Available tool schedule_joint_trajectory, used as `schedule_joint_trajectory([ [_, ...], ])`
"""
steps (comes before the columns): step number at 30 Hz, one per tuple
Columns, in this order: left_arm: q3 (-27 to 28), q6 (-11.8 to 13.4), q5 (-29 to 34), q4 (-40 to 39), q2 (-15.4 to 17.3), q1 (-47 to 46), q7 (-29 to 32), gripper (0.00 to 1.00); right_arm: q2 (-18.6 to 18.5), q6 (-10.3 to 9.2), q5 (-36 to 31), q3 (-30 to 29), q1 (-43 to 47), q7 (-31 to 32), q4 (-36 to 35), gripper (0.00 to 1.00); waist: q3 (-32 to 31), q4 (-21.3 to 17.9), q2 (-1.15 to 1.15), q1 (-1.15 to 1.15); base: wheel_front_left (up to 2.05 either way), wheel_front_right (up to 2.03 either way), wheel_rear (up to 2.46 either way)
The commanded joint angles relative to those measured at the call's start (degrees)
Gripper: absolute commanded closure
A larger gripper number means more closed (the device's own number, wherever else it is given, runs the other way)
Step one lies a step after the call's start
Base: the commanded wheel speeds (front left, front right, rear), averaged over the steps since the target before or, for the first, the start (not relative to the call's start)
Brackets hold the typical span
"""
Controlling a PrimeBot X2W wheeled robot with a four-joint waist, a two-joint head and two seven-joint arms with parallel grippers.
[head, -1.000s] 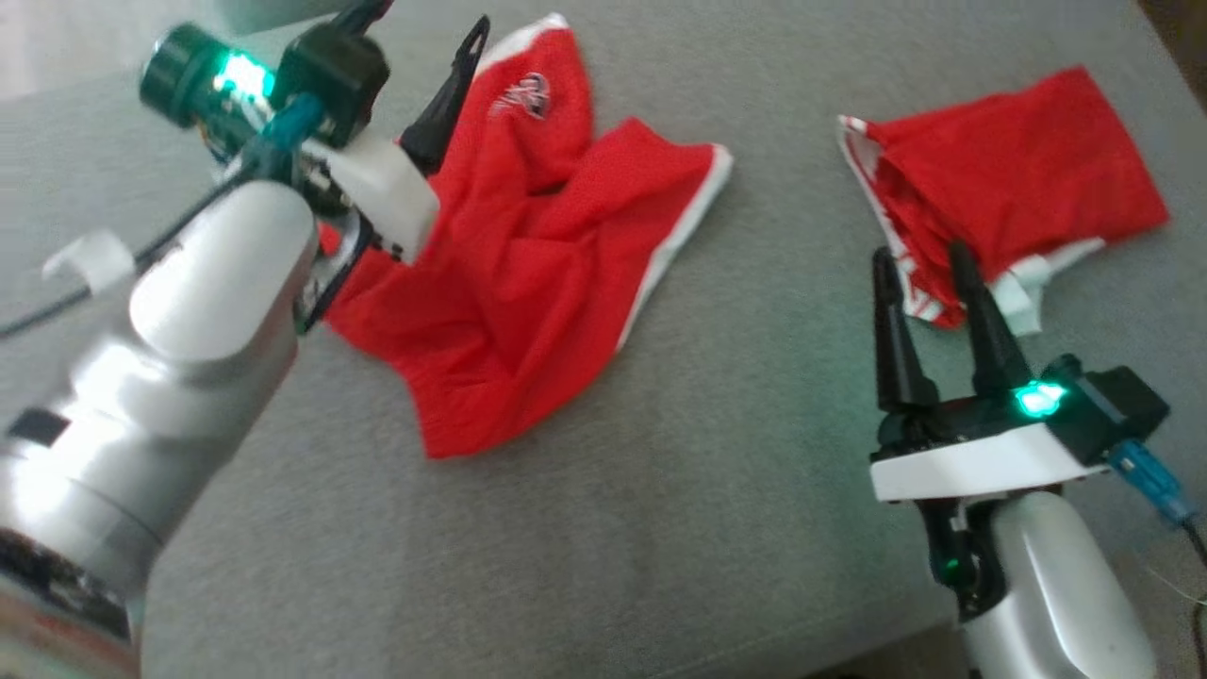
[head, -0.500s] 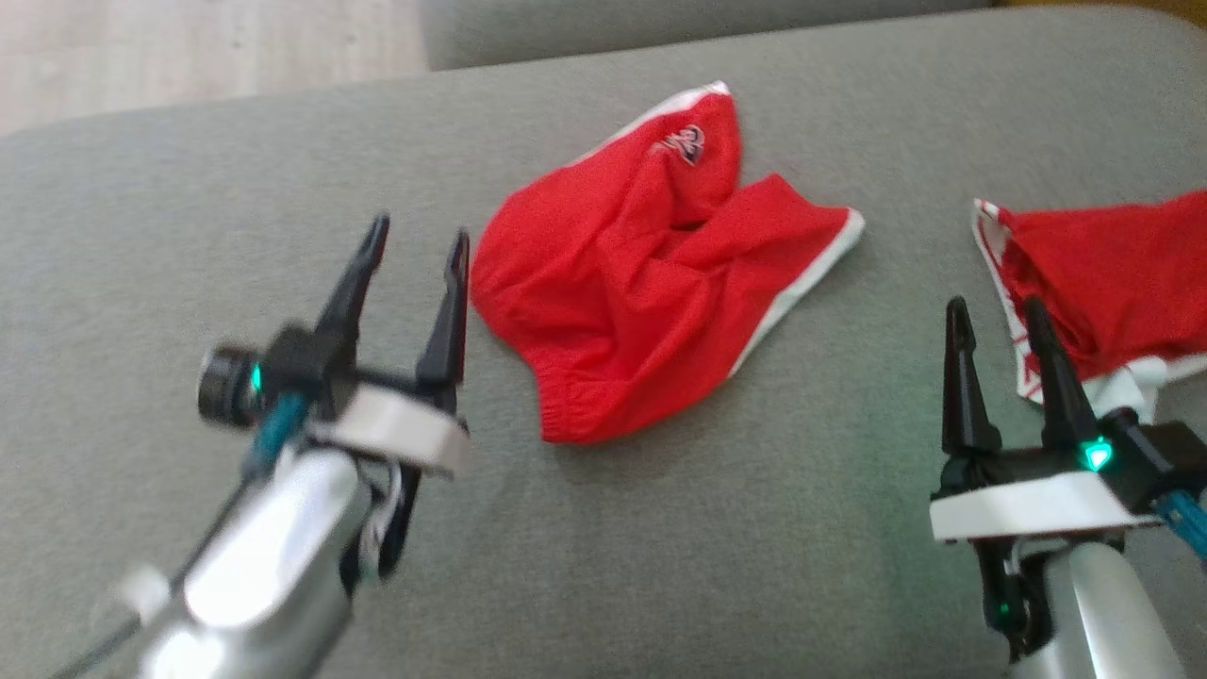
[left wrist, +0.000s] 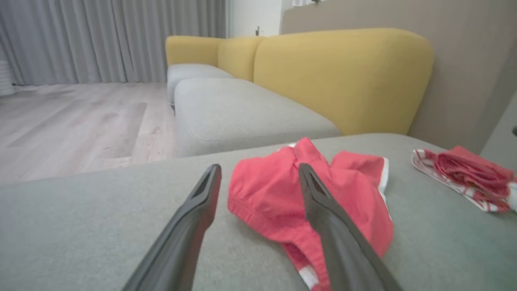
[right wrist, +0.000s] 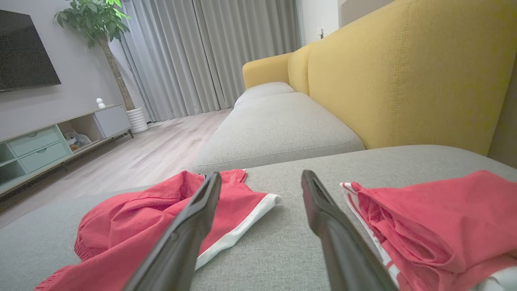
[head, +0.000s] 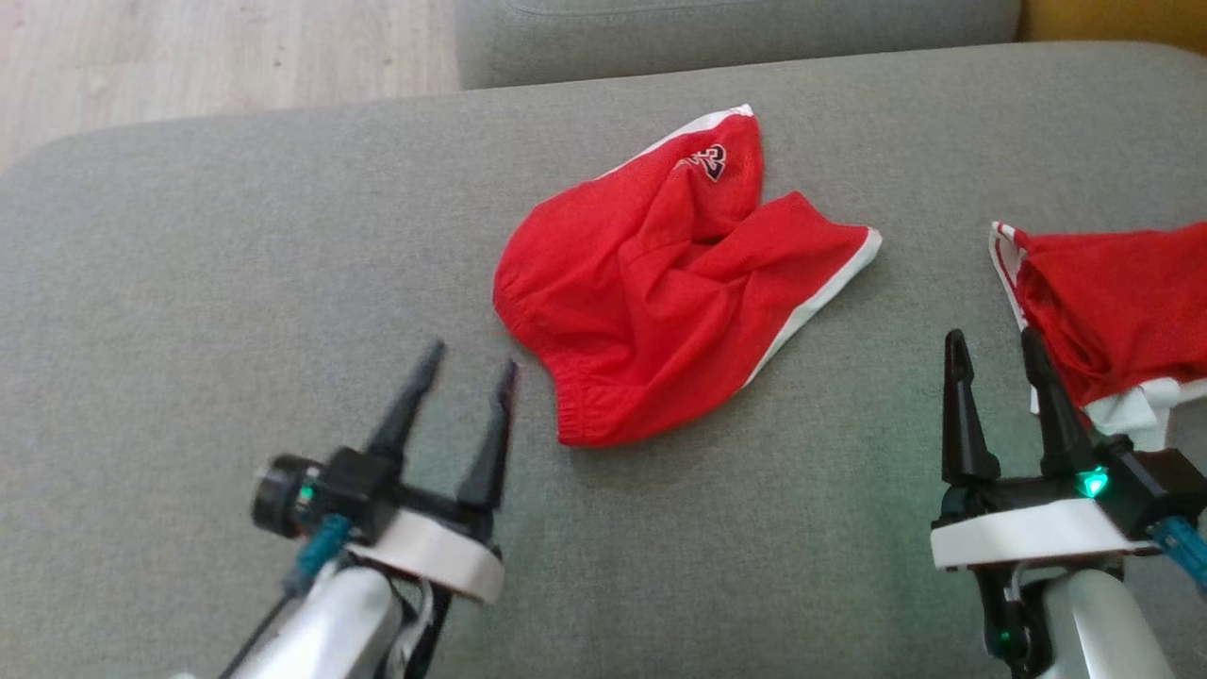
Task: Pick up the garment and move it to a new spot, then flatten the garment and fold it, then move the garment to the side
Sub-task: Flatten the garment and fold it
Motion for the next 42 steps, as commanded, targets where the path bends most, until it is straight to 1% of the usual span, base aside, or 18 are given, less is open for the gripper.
schedule_joint_trajectory([
  [1, -0.32, -2.42, 0.55, 0.43, 0.97, -2.13, 0.80, 0.00, -0.30, -0.05, -0.33, 1.80, -1.46, -0.37, -1.69, 0.00, 0.44, -0.63, 0.00, 0.01, 0.00, 0.00, 0.00],
  [5, -4.32, -6.12, 1.51, 3.27, 1.76, -2.73, 4.32, 0.00, -0.30, -0.05, 0.01, 2.16, -1.46, -0.37, -1.65, 0.00, 1.26, -1.48, 0.00, 0.01, 0.00, 0.00, 0.00],
  [8, -6.61, -7.56, 2.58, 5.18, 2.50, -3.43, 7.16, 0.00, -0.30, -0.05, 0.22, 2.35, -1.63, -0.37, -1.72, 0.00, 1.94, -2.10, 0.00, 0.01, 0.00, 0.00, 0.00],
  [12, -8.29, -8.21, 3.84, 7.00, 2.76, -4.61, 9.23, 0.00, -0.30, -0.05, 0.34, 2.54, -1.90, -0.37, -1.83, 0.00, 2.63, -2.70, 0.00, 0.01, 0.00, 0.00, 0.00],
  [16, -9.99, -8.06, 6.14, 9.77, 2.64, -6.98, 10.85, 0.00, -0.30, -0.05, 0.45, 2.85, -2.57, -0.37, -1.90, 0.00, 3.77, -3.64, 0.00, 0.01, 0.00, 0.00, 0.00],
  [21, -10.06, -7.35, 7.02, 13.39, 1.51, -9.56, 10.36, 0.00, -0.30, -0.05, 0.75, 3.20, -3.51, -0.37, -2.05, 0.00, 5.42, -5.06, 0.00, 0.01, 0.00, 0.00, 0.00],
  [30, -10.09, -8.98, 6.48, 16.84, -0.35, -12.29, 6.89, 0.00, -0.30, -0.05, 1.17, 2.57, -4.12, -0.37, -2.09, 0.00, 6.38, -6.00, 0.00, 0.01, 0.00, 0.00, 0.00],
  [31, -10.10, -9.16, 6.45, 16.97, -0.41, -12.50, 6.44, 0.15, -0.30, -0.05, 1.21, 2.47, -4.14, -0.37, -2.08, 0.00, 6.31, -5.97, 0.00, 0.01, 0.00, 0.00, 0.00],
  [33, -10.09, -9.47, 6.20, 17.20, -0.55, -12.76, 6.00, 0.98, -0.30, -0.05, 1.29, 2.33, -4.21, -0.37, -1.98, 0.00, 6.09, -5.85, 0.00, 0.01, 0.00, 0.00, 0.00],
  [34, -10.06, -9.59, 6.04, 17.23, -0.62, -12.85, 5.79, 1.00, -0.30, -0.05, 1.34, 2.27, -4.25, -0.37, -1.92, 0.00, 5.96, -5.76, 0.00, 0.01, 0.00, 0.00, 0.00],
  [37, -9.82, -9.85, 5.38, 17.17, -0.76, -12.95, 5.47, 1.00, -0.30, -0.05, 1.45, 2.14, -4.17, -0.37, -1.81, 0.00, 5.44, -5.36, 0.00, 0.01, 0.00, 0.00, 0.00],
  [42, -9.60, -10.03, 4.76, 16.32, -0.11, -13.00, 5.40, 1.00, -0.30, -0.05, 1.49, 2.17, -3.88, -0.37, -1.51, 0.00, 4.26, -4.60, 0.00, 0.01, 0.00, 0.00, 0.00],
])
